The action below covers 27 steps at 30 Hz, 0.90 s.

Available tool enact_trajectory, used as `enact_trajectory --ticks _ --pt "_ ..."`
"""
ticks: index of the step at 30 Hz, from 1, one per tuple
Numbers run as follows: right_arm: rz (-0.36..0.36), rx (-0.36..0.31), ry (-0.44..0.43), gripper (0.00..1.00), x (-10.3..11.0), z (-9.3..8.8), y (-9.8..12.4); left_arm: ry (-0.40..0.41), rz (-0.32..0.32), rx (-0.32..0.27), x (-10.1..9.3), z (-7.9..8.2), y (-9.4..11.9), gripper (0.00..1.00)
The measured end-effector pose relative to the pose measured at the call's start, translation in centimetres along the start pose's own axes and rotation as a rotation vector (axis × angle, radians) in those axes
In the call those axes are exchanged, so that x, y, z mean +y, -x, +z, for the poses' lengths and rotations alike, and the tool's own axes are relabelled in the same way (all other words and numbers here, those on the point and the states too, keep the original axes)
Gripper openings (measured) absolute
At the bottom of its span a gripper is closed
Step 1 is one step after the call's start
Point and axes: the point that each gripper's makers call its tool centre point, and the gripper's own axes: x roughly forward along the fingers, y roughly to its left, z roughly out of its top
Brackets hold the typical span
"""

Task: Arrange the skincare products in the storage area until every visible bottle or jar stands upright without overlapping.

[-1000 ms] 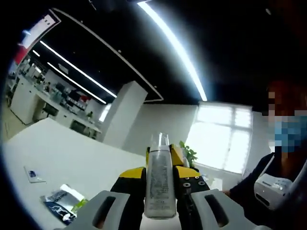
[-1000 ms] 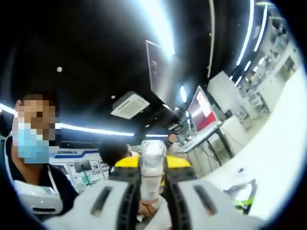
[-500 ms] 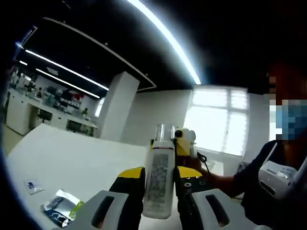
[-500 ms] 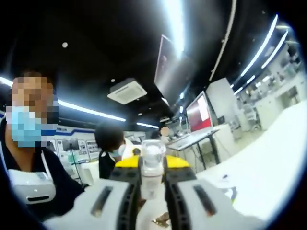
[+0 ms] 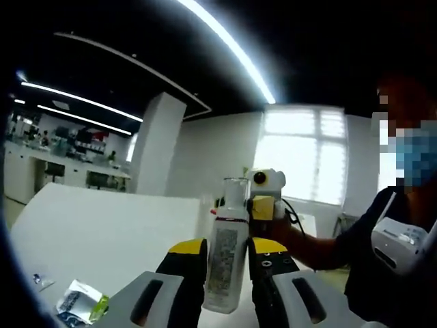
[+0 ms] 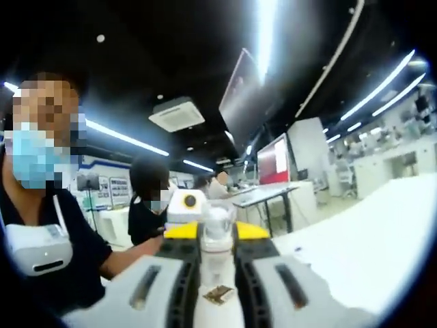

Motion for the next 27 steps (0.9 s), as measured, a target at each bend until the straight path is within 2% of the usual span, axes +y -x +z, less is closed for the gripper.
enact_trajectory --ticks 3,14,27 --pt "-0.005 0.003 0.008 0.15 0.0 -0.1 0.4 -0.004 -0.004 0.008 -0.2 0.0 -0.4 0.23" --pt "-0.015 0.044 0.06 0.15 0.3 -0.4 1.6 -0.093 -0.009 0.093 -1.2 -0.9 -1.8 0.23" --pt "-0.03 0.085 0.119 0.15 0.4 -0.5 2.8 -0.138 -0.034 0.116 -2.1 -1.1 -2.7 0.26"
